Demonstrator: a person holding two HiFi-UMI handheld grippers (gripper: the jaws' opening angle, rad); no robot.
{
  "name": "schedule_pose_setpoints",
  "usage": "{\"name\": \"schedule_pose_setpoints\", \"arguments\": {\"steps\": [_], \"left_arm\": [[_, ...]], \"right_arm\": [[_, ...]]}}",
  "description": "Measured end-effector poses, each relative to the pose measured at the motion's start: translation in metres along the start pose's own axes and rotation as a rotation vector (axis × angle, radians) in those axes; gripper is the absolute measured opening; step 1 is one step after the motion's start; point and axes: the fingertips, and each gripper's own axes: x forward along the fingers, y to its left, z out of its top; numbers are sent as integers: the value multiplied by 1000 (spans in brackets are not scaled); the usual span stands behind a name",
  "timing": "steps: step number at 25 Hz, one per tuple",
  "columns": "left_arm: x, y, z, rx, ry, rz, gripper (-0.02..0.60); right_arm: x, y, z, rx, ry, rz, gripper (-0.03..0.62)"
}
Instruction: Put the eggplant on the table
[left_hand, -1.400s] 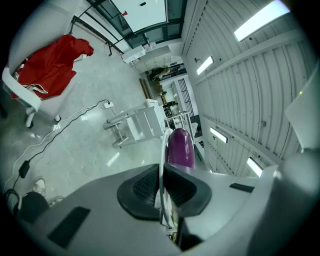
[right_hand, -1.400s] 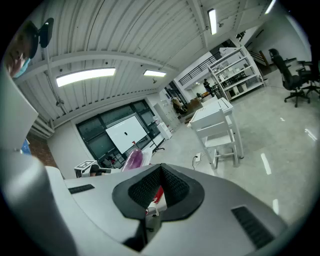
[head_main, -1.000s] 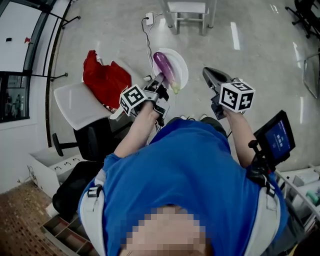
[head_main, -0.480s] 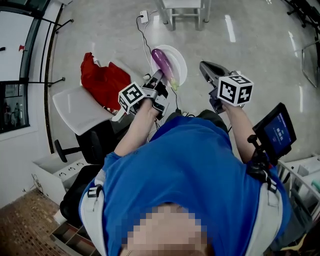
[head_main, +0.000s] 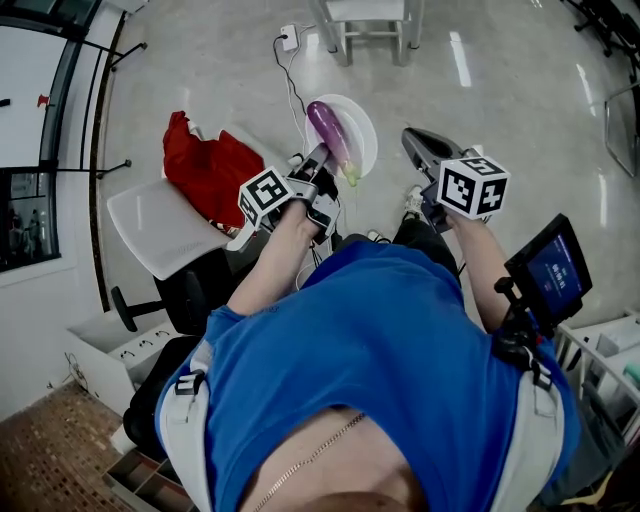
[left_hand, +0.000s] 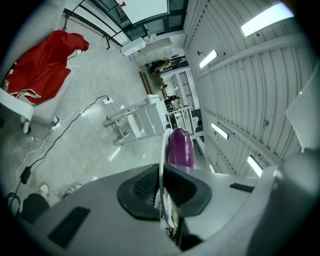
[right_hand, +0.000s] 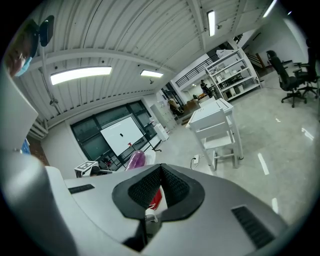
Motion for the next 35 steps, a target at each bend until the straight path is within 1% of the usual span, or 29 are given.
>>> {"name": "schedule_pose_setpoints", "arguments": {"steps": [16,23,27,35], "left_arm": [[-8,1,5,10,-56,-4,25],[-10,2,6,7,-77,-11,25],[-6,1,5,5,-77,-21,25],[1,-13,9,22,-51,-27,25]], "right_arm": [[2,4,5,-18,-31,43,2],[3,5,-2,-20,-26,60,2],[3,2,-1,-29,-29,59,2],[5,3,8,-24,-33,51,2]]}}
